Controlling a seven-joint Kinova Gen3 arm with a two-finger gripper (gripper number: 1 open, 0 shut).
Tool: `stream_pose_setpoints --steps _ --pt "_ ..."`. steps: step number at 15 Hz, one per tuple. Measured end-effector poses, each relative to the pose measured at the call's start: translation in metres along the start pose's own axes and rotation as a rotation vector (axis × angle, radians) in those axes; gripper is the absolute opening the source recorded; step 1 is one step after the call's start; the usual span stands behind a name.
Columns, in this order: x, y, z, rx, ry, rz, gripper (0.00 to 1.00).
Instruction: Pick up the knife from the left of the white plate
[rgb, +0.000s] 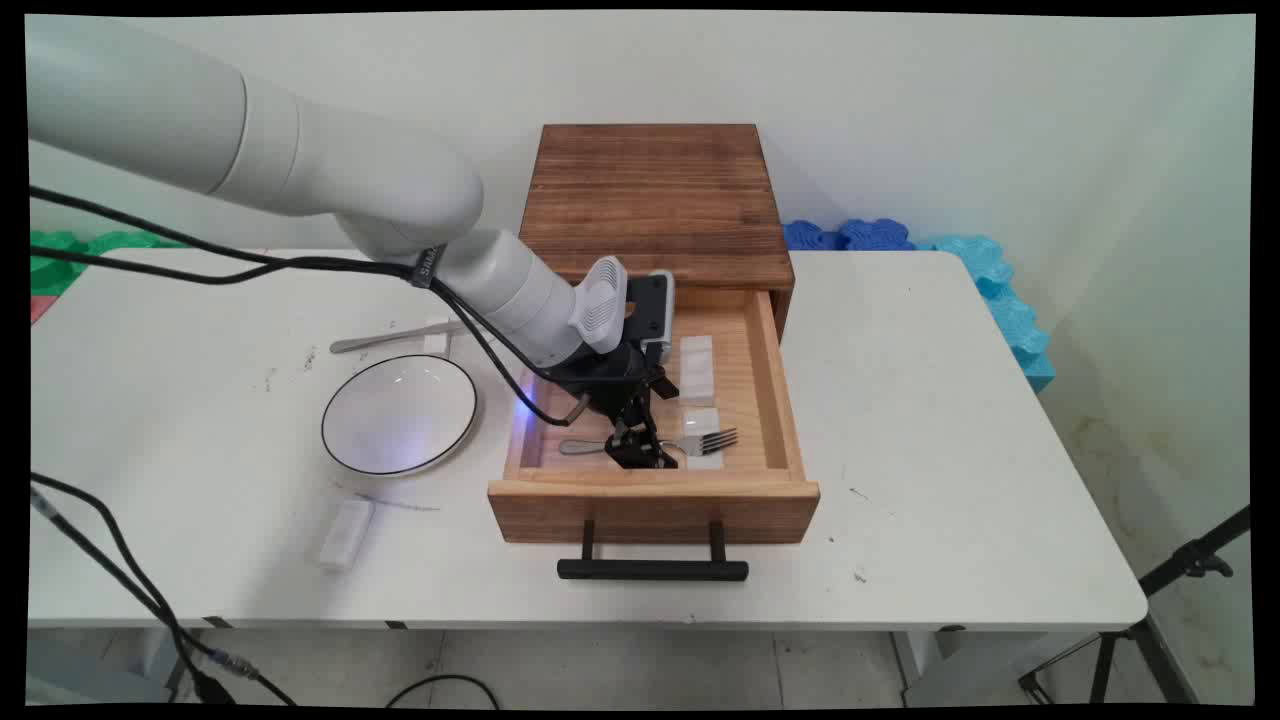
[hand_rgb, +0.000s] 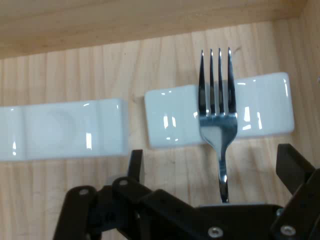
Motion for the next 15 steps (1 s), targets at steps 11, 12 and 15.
stream_pose_setpoints --steps 11,12,15 --pt "0.003 -0.005 -0.006 0.015 0.014 0.015 1.00" --pt "0.004 -0.005 -0.008 0.016 0.017 0.015 1.00" --pt "0.009 -0.007 -0.016 0.018 0.029 0.016 1.00"
